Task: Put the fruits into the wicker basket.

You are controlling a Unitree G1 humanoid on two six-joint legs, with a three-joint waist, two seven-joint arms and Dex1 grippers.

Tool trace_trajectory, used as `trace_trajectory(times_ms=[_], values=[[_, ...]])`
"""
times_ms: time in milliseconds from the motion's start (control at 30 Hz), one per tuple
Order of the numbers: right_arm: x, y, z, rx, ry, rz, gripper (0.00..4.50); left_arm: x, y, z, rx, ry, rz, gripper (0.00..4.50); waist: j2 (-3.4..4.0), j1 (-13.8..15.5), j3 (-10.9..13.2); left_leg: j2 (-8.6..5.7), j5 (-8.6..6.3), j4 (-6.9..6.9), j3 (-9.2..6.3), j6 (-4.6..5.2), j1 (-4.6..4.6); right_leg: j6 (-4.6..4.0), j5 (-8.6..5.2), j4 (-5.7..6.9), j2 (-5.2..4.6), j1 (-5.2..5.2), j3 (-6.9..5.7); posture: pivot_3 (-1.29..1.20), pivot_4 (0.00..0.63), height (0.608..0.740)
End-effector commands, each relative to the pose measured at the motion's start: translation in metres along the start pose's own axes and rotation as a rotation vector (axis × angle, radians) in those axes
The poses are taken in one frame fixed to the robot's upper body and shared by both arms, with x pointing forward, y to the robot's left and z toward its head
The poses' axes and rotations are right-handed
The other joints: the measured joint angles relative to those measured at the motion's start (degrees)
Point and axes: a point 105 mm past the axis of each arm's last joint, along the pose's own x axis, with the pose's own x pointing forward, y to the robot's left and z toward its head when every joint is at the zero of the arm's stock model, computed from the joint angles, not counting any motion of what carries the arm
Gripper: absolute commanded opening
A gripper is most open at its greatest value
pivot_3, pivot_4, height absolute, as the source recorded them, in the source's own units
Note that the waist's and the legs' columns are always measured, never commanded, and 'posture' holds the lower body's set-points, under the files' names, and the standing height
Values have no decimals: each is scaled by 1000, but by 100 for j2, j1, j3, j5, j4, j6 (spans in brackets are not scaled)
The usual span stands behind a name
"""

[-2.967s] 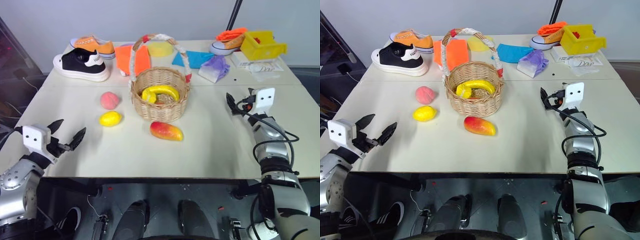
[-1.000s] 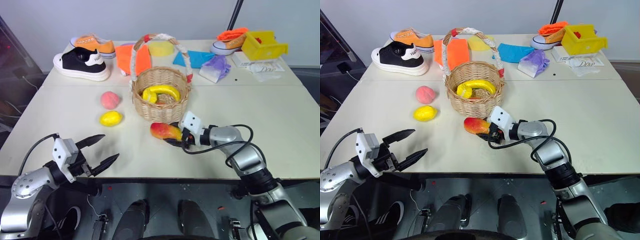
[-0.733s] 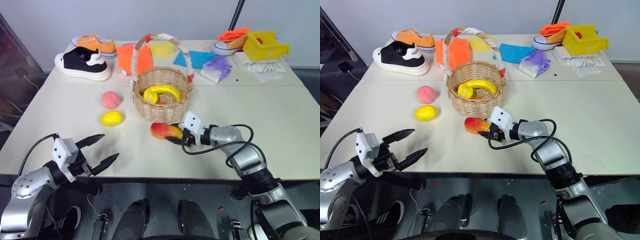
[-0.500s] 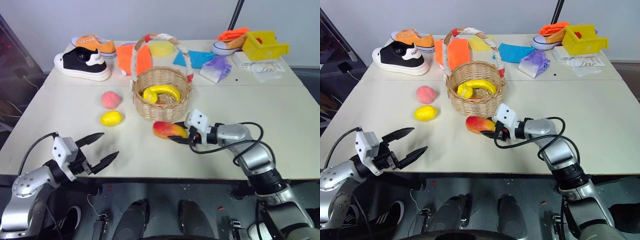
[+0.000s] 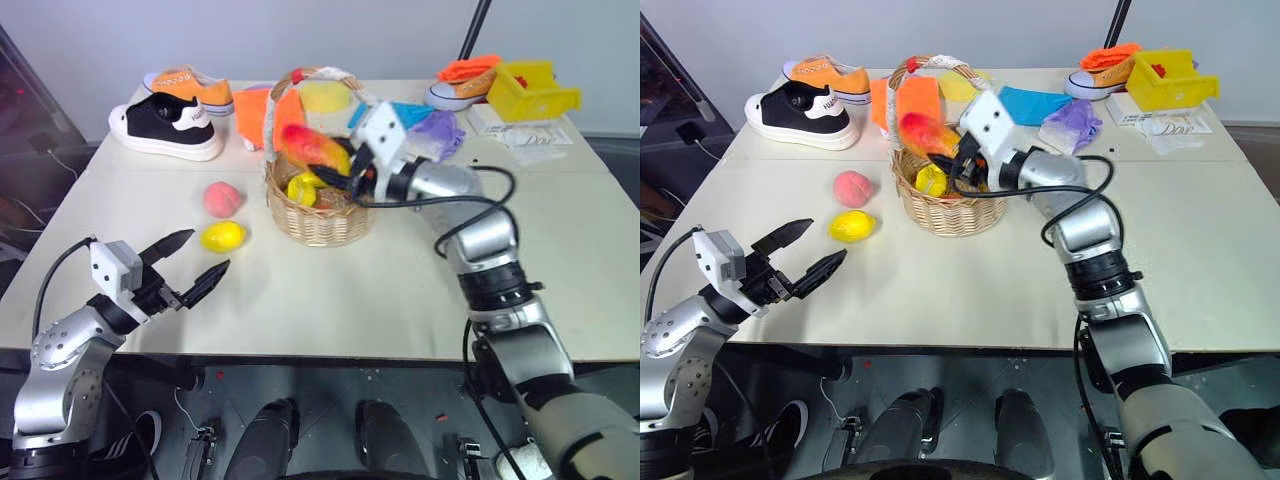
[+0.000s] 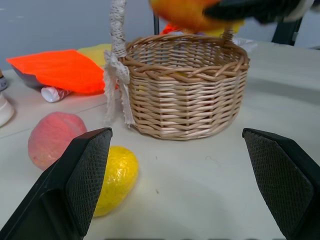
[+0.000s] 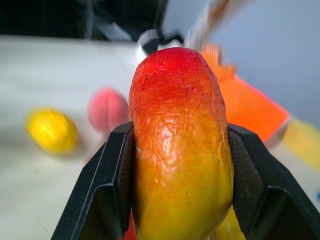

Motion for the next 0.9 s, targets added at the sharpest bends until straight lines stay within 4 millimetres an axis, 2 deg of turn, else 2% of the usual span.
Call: trace_trajectory(times_ms=[33,133,200,300,433,500,567,633,767,900], values=[[4,-6,16,-95,-57,-27,2263,3,-3,7,22,-21,-9,4500,0,-3,0,1,0,0,0,0,0,0,0,4,1,-2,0,0,150,740],[2,-10,13,-89,-62,-43,3429,2,-3,6,24,-18,2,4500,0,-12,0,1,0,-1,0,0,0,1,0,18,2,-8,0,0,150,740],[-1,-11,13,-79,-74,-42,4443,0,0,5,27,-9,24,4500,0,-23,0,2,0,-1,0,-1,0,1,0,23,2,-12,1,0,150,740],[-12,-5,21,-69,-128,-19,4443,3,13,8,74,-17,98,4500,0,-17,0,2,0,0,1,-1,1,1,0,31,4,-14,4,0,150,740],[-43,2,36,15,-244,50,4443,12,35,7,140,25,232,4500,0,27,0,2,1,5,-9,-2,0,1,0,36,5,-12,-2,0,150,740],[-69,20,27,-2,-229,163,4443,20,31,4,101,46,218,4500,-1,25,0,-1,1,8,-9,-2,1,2,0,31,2,-6,-2,0,150,740],[-88,27,11,12,-176,177,4443,26,29,3,62,52,215,4500,-3,37,-2,-4,0,8,-13,0,1,3,-1,20,0,5,-7,0,150,740],[-107,40,-4,15,-122,198,4443,28,36,-2,52,83,253,4500,-4,27,-1,-2,-1,8,-16,1,2,4,-1,16,0,8,-10,0,150,740],[-132,60,-20,40,-42,255,4443,33,49,-4,16,128,294,4500,0,-15,1,2,-1,9,-10,1,5,4,-1,35,3,-1,-5,0,150,740],[-140,67,-29,16,14,262,4443,48,53,-13,-62,231,289,4500,-4,9,1,4,-1,14,-13,1,9,5,-2,37,5,7,-10,0,150,740]])
